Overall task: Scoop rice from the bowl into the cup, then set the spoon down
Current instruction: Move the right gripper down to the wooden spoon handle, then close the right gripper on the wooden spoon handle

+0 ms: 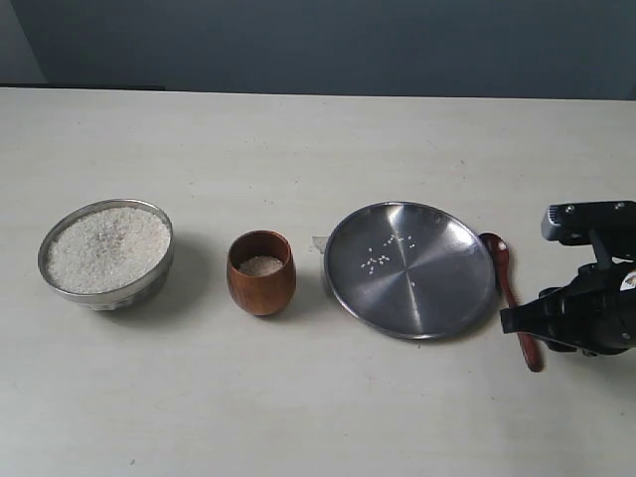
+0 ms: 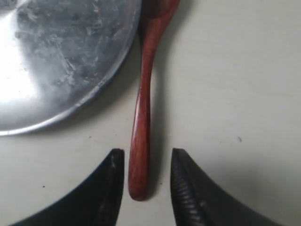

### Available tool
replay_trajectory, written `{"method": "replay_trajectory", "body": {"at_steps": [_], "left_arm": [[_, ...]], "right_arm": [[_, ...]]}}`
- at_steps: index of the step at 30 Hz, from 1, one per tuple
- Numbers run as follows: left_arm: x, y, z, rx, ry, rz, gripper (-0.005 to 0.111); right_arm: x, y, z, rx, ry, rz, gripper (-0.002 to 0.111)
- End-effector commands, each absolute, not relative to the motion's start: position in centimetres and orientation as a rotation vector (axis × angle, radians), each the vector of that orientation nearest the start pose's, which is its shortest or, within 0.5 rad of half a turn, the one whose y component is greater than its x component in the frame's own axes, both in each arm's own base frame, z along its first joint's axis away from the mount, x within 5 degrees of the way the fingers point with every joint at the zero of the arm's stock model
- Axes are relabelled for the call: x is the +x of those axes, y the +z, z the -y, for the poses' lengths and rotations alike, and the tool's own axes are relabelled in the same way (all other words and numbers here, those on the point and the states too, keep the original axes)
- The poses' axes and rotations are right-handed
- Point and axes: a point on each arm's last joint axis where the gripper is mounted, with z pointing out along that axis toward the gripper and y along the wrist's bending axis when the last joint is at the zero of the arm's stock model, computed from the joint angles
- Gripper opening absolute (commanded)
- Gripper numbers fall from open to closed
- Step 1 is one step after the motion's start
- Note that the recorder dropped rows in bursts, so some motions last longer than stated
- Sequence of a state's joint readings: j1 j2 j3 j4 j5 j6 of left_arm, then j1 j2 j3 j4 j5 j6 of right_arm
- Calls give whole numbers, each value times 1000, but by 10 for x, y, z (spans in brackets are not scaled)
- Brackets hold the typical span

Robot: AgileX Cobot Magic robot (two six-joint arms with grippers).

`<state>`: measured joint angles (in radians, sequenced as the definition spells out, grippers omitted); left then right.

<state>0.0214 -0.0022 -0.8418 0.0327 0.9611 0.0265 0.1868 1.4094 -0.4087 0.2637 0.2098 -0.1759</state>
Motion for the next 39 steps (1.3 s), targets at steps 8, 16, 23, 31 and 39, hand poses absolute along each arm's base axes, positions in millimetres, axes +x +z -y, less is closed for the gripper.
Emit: {"method": "replay_trajectory", "body": {"at_steps": [8,16,23,31,39], "left_arm": [[-61,375,-2,-2,78,-1591,0],[-61,375,-2,-2,78,-1591,0],[-61,375,-2,-2,78,-1591,0],[-61,375,-2,-2,78,-1591,0],[-61,375,-2,-2,78,-1591,0]], "right_arm": [[204,108,-57,-234,130,-2748,34],[205,106,-57,-233,125,-2752,34],[207,107,-57,-228,120,-2720,34],[210,108,-55,-215,113,-2691,34],[197,99,-48,-138,79,-2636,34]]}}
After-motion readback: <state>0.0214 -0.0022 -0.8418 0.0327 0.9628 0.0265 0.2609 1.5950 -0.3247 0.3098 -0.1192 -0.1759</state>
